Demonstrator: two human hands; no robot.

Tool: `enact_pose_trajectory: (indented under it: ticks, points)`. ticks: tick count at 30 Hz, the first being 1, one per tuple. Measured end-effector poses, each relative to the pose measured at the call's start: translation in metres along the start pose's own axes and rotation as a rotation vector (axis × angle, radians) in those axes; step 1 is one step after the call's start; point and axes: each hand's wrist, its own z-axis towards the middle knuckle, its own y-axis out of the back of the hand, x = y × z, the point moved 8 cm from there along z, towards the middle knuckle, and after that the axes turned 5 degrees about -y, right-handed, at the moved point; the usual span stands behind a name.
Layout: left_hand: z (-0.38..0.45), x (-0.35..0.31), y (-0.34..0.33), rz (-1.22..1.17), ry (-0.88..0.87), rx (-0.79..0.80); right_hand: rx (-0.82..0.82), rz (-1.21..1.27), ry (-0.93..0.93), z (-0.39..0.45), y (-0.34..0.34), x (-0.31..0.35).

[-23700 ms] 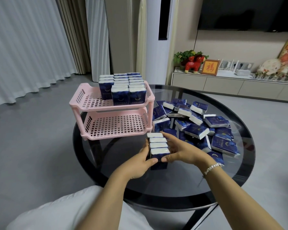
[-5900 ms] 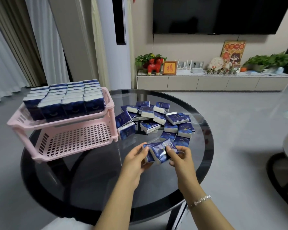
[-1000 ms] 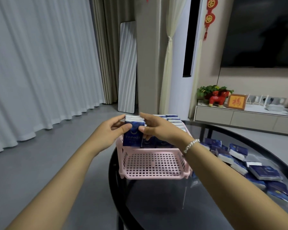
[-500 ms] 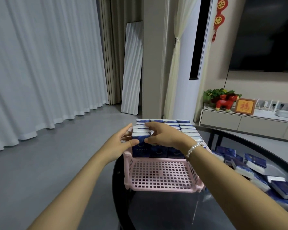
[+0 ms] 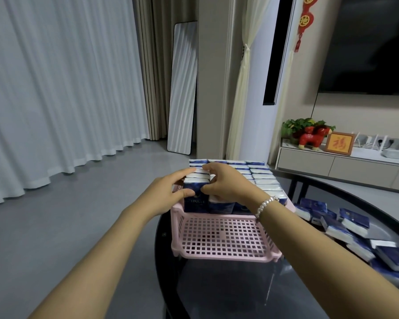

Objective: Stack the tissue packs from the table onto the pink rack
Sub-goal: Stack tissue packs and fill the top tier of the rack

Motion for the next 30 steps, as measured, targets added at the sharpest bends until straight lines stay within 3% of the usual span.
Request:
enact_pose_trajectory:
  ticks: [4,11,17,22,26,30]
  points:
    - [0.004,0.001,-0.001,0.045,0.007,0.039,-0.007,-0.057,0.001,0.000,0.001,0.004]
    - [0.002,-0.007,-0.004,0.135,-0.050,-0.028,-0.009,-0.245,0.036,0.001,0.003,0.008]
    - [0.000,0.000,-0.013,0.108,-0.039,0.056,0.101,-0.316,0.100,0.000,-0.002,-0.006]
    - [0.000,-0.007,-0.028,0.252,-0.051,0.161,-0.068,-0.525,0.191,-0.014,0.000,-0.007]
    - [0.000,-0.004,-0.033,0.327,0.008,0.205,-0.095,-0.624,0.184,-0.017,-0.008,-0.020]
    - [-0.001,-0.008,-0.028,0.358,0.000,0.161,-0.162,-0.652,0.227,-0.016,-0.007,-0.017]
